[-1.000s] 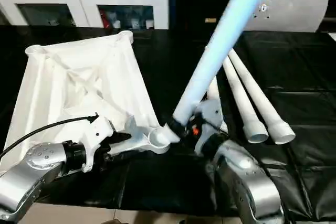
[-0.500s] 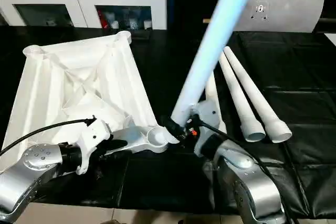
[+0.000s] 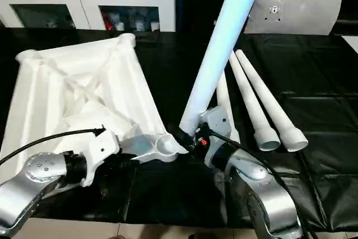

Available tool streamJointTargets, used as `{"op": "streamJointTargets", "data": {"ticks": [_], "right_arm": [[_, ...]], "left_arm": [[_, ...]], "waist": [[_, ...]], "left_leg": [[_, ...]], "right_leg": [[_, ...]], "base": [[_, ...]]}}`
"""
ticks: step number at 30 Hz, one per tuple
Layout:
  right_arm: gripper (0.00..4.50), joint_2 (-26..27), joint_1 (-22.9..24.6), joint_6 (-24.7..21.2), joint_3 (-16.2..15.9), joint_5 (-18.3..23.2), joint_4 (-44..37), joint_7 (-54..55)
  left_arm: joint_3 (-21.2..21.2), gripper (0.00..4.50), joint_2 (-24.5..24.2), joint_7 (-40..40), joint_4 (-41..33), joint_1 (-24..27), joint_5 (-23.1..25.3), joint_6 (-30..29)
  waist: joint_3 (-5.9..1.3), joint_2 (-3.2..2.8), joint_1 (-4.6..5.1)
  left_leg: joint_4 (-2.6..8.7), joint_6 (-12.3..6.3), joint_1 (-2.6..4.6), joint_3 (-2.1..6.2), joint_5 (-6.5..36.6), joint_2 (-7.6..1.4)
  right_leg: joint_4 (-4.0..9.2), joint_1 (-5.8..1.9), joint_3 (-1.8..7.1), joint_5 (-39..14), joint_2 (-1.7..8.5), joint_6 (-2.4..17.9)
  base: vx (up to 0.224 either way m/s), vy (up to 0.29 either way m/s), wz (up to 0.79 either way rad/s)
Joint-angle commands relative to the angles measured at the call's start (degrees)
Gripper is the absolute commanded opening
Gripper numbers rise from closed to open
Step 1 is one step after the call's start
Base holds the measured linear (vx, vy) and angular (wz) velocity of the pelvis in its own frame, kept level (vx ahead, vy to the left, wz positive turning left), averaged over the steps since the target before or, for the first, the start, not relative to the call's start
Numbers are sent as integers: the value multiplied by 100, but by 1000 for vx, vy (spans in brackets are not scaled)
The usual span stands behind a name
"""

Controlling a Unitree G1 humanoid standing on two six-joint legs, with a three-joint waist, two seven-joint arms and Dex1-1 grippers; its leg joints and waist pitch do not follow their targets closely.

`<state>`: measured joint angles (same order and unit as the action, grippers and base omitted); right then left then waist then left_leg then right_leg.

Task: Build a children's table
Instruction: Insert table leg to table base

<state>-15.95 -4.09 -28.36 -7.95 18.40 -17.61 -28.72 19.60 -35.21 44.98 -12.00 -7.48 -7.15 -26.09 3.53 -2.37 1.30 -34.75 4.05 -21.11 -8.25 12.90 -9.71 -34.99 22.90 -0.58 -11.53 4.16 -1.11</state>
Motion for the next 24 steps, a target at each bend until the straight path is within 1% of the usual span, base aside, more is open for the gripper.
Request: {"op": "streamJointTargets", "data": {"ticks": [1,2,3,4,5,6,7,8,9,10,11,12,13,14,15,16,17,18,19,20,21,22,23,24], "right_arm": [[194,9,-117,118,1,38,-37,-56],[194,19,-210,88,20,91,15,-101],[194,23,-243,70,33,121,36,-122],[194,23,-243,70,33,121,36,-122],[194,-9,-358,-26,4,186,127,-248],[194,-26,-407,-69,-21,210,166,-312],[194,-45,-509,-82,-81,210,252,-422],[194,-57,-575,-81,-119,206,309,-494],[194,-54,-641,-61,-142,196,368,-538],[194,-44,-717,-23,-164,173,436,-568],[194,-37,-754,-3,-167,163,468,-573],[194,-7,-886,24,-160,171,554,-601],[194,7,-950,26,-150,187,589,-620],[194,12,-985,22,-140,201,604,-633],[194,6,-1011,23,-137,206,620,-648],[194,-2,-1017,31,-134,204,628,-654],[194,-9,-1022,38,-130,203,636,-661],[194,-22,-1027,44,-120,207,643,-671],[194,-33,-1022,53,-109,201,646,-671],[194,-42,-1011,61,-100,195,650,-670],[194,-48,-1001,74,-94,184,665,-674],[194,-54,-978,81,-92,171,656,-668],[194,-52,-949,79,-84,167,644,-654],[194,-45,-885,78,-73,160,610,-621]], "left_arm": [[-14,2,-104,-110,286,0,256,-31],[-15,1,-95,-37,451,-145,298,156],[-13,0,-91,0,525,-209,315,244],[-13,0,-91,0,525,-209,315,244],[-18,0,-62,156,778,-438,276,455],[-17,0,-52,231,886,-536,252,541],[57,0,-81,451,1081,-695,270,789],[114,0,-103,602,1205,-795,290,958],[167,0,-111,745,1328,-875,309,1168],[216,0,-106,917,1463,-956,302,1404],[228,0,-86,988,1513,-993,274,1452],[271,0,31,1212,1713,-1163,190,1669],[295,0,103,1310,1831,-1261,148,1789],[326,0,150,1356,1912,-1332,146,1860],[380,0,186,1430,2020,-1407,171,1989],[409,0,220,1474,2104,-1457,187,2071],[436,0,253,1516,2185,-1504,203,2149],[480,0,318,1611,2310,-1577,211,2284],[518,0,374,1666,2398,-1627,225,2366],[528,0,423,1688,2479,-1657,250,2426],[517,0,459,1725,2572,-1677,276,2491],[493,0,473,1679,2634,-1675,322,2503],[453,0,482,1527,2710,-1678,410,2470],[329,0,441,1472,2713,-1610,334,2177]], "waist": [[-308,39,-44],[-311,29,-52],[-320,51,-58],[-314,32,-69],[-331,139,-68],[-329,100,-92],[-348,139,-96],[-343,134,-114],[-353,146,-134],[-373,140,-167],[-370,140,-172],[-379,200,-198],[-381,167,-233],[-394,181,-259],[-393,185,-286],[-402,186,-340],[-400,187,-357],[-413,178,-391],[-405,196,-414],[-408,184,-427],[-408,201,-438],[-404,185,-445],[-401,194,-442],[-393,200,-442]], "left_leg": [[448,-195,-5,2,535,-167],[443,-199,-2,-3,492,-170],[437,-214,12,-15,525,-168],[441,-203,16,-19,551,-177],[439,-210,5,-26,568,-180],[444,-202,18,-21,581,-182],[429,-194,28,-41,585,-185],[437,-194,25,-31,595,-180],[439,-159,41,-40,642,-189],[425,-141,51,-41,515,-204],[431,-129,40,-40,472,-205],[435,-124,40,-48,439,-212],[432,-112,82,-64,477,-208],[427,-92,83,-71,460,-219],[431,-81,70,-68,403,-225],[420,-90,93,-81,337,-229],[419,-104,86,-82,311,-222],[417,-83,86,-82,273,-228],[419,-77,84,-94,295,-217],[418,-53,89,-96,336,-221],[423,-36,79,-96,371,-221],[429,-5,76,-94,445,-228],[433,7,81,-100,502,-229],[441,30,75,-99,592,-232]], "right_leg": [[364,-287,141,-420,216,1294],[349,-292,145,-374,225,1330],[360,-286,147,-435,218,1347],[357,-280,147,-479,221,1358],[366,-303,148,-560,221,1344],[353,-289,152,-631,228,1342],[362,-281,155,-669,225,1336],[360,-276,153,-734,230,1335],[374,-264,155,-821,234,1314],[340,-268,164,-580,241,1316],[322,-269,163,-468,237,1328],[307,-276,158,-381,241,1335],[316,-235,159,-442,236,1350],[296,-243,161,-347,241,1382],[286,-262,161,-284,243,1370],[272,-243,163,-156,240,1356],[276,-245,163,-127,238,1350],[254,-258,161,-36,247,1351],[270,-252,161,-88,241,1328],[266,-251,163,-119,250,1329],[270,-261,162,-189,255,1310],[272,-259,161,-283,262,1285],[284,-253,160,-355,260,1269],[292,-253,160,-491,265,1244]], "base": [[0,0,0],[0,0,0],[0,0,0],[0,0,0],[0,0,0],[0,0,0],[0,0,0],[0,0,0],[0,0,0],[0,0,0],[0,0,0],[0,0,0],[0,0,0],[0,0,0],[0,0,0],[0,0,0],[0,0,0],[0,0,0],[0,0,0],[0,0,0],[0,0,0],[0,0,0],[0,0,0],[0,0,0]]}}
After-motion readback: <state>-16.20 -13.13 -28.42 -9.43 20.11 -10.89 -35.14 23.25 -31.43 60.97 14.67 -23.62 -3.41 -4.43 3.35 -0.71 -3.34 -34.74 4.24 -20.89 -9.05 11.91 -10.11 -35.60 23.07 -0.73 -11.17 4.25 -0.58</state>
